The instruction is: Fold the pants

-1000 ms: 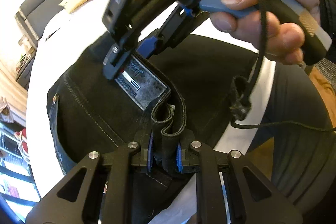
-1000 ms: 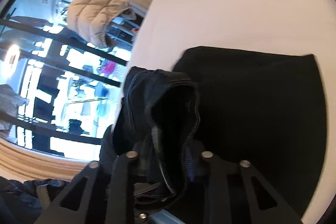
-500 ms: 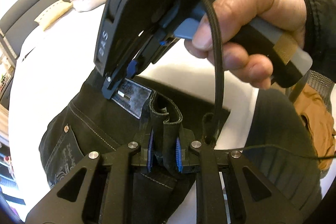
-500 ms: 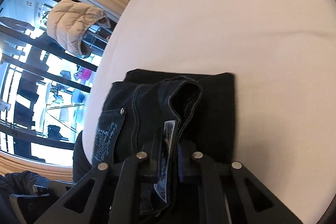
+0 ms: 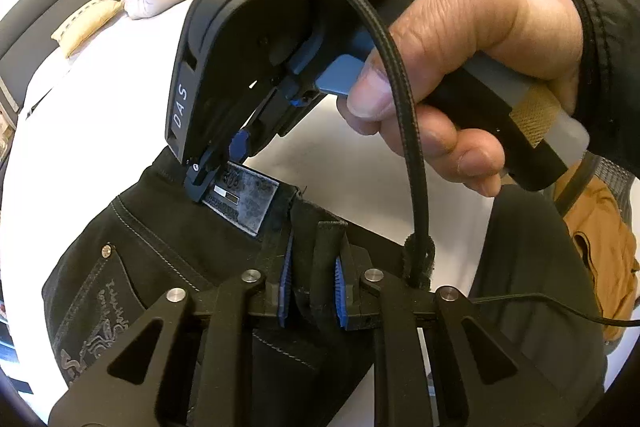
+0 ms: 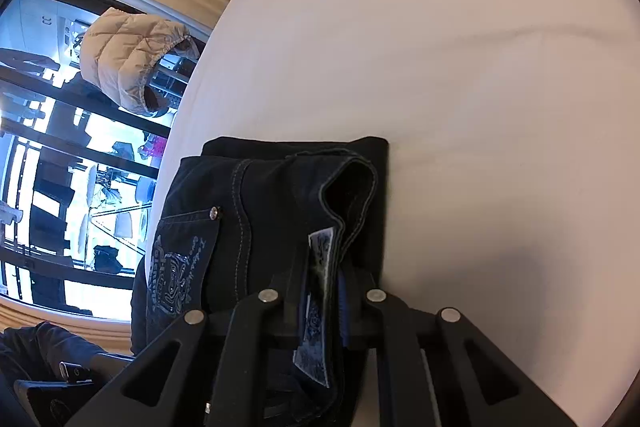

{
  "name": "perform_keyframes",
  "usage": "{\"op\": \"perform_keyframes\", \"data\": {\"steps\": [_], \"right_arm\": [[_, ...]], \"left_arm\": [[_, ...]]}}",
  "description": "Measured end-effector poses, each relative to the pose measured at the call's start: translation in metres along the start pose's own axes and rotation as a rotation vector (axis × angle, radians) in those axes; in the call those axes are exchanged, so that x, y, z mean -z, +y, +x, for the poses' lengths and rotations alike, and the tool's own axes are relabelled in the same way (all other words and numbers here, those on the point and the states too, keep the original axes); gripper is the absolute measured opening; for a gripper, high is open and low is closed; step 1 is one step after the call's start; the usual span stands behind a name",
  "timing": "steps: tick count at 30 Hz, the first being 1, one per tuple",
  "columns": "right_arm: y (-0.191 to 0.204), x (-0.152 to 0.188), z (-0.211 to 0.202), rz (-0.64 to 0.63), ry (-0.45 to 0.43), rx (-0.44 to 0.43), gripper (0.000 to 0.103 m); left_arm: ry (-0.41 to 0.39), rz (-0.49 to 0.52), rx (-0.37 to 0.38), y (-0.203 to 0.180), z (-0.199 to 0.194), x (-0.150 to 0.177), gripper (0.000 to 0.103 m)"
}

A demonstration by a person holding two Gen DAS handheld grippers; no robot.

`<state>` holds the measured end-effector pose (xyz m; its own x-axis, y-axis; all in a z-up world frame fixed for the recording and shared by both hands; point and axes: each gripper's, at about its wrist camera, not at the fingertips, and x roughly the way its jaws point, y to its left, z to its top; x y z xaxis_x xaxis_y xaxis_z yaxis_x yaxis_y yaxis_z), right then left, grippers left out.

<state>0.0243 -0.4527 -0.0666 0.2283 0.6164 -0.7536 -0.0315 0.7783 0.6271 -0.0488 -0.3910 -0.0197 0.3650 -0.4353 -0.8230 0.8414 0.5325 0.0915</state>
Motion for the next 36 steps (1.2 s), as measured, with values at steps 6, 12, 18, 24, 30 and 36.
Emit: {"op": "perform_keyframes", "data": {"steps": [6,12,18,24,30,36], "right_arm": [[-0.011,0.006,-0.003,0.026,-0.034,-0.060,0.022],[-0.008,0.021,-0.046,0.079,-0.127,0.026,0.036],[0.054,0.039,-0.042,-0.050,-0.100,-0.154,0.016],[0.032,0.042,0.022,0.040,0.032,-0.109,0.000],[0.010,0.042,0.030,0.119,0.004,-0.171,0.000],[0.013,0.039,0.039,0.123,-0.004,-0.183,0.000]], "left_arm": [[-0.010,-0.126,0.128,0.028,-0.049,0.005,0.027],[-0.164,-0.297,0.212,0.086,-0.146,0.043,0.027],[-0.202,-0.529,0.339,0.204,-0.132,0.067,0.027],[-0.079,-0.781,0.613,0.257,-0.052,0.105,0.026],[-0.126,-0.824,0.686,0.252,-0.049,0.130,0.025],[-0.155,-0.725,0.748,0.223,-0.079,0.146,0.025]]}}
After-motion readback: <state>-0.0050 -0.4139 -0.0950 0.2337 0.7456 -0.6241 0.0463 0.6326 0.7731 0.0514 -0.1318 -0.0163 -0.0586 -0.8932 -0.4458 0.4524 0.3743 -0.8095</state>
